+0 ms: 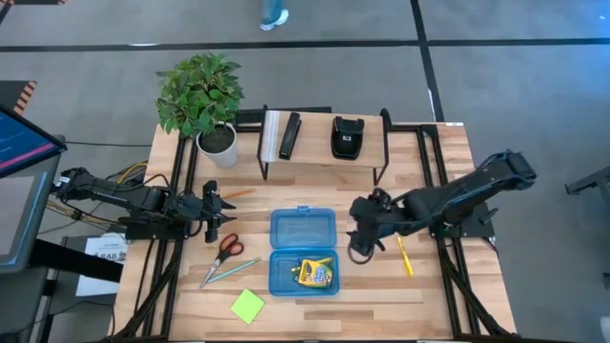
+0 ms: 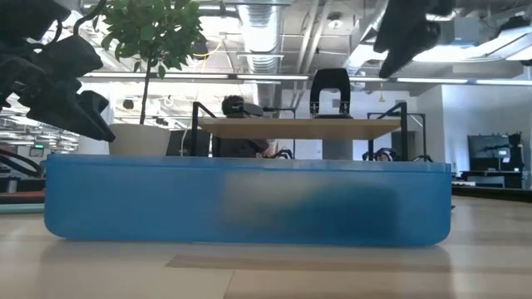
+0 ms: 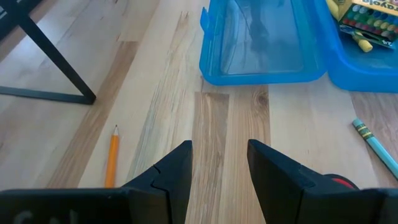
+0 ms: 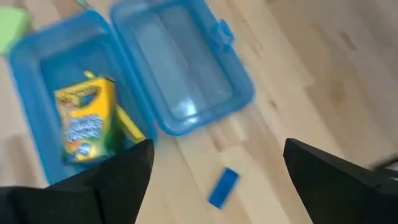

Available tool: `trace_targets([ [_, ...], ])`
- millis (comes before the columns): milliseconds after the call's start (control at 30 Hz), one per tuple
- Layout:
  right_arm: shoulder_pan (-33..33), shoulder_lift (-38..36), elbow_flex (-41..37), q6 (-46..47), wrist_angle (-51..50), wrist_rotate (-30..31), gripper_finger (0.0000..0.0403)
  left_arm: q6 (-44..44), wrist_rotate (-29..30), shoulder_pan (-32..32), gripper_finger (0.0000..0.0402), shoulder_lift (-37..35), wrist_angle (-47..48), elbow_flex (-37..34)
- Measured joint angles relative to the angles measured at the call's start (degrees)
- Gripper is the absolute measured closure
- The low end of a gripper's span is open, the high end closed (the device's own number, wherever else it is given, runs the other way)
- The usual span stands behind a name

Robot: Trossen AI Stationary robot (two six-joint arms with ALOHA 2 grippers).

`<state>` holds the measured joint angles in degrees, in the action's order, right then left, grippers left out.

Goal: Pack school essentials
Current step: Put the orange pencil into the blue supply box

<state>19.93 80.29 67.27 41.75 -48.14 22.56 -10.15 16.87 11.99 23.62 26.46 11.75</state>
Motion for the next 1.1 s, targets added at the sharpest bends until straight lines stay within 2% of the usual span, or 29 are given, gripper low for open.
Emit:
trace_targets([
  [167,-0.08,-8.09,-13.74,-2.87,18.05,-1.26,0.003,0.0,0.02,-0.02,0.0257,0.02,0.0,0.0],
  [367,-0.73,-11.73,-25.7,-12.3,46.81,-1.39,0.0031,-0.23,0.02,-0.02,0.0257,0.02,-0.55,0.0],
  [433,-1.38,-11.58,-28.02,-16.27,55.22,-1.37,0.0031,-2.53,0.01,-0.02,0.0257,0.02,-1.92,0.0],
  [500,-2.29,-10.69,-29.09,-19.82,61.68,-1.37,0.0031,-9.25,0.02,-0.02,0.0257,0.02,-4.11,0.0],
  [600,-4.03,-9.03,-29.53,-23.39,66.32,-1.41,0.0031,-23.22,0.73,-0.02,0.0257,0.02,-10.64,0.0],
  [667,-5.23,-7.86,-29.53,-24.31,67.36,-1.41,0.0031,-28.8,1.65,-0.02,0.0257,0.0,-13.95,0.0],
  [1000,-8.84,-1.97,-29.53,-24.88,71.25,-2.58,0.0031,-40.42,3.08,-0.03,0.0257,0.0,-15.64,0.02],
  [1100,-8.61,-1.42,-29.53,-25.28,72.85,-3.45,0.0031,-39.02,0.8,-0.18,0.0257,-0.02,-17.68,0.08],
])
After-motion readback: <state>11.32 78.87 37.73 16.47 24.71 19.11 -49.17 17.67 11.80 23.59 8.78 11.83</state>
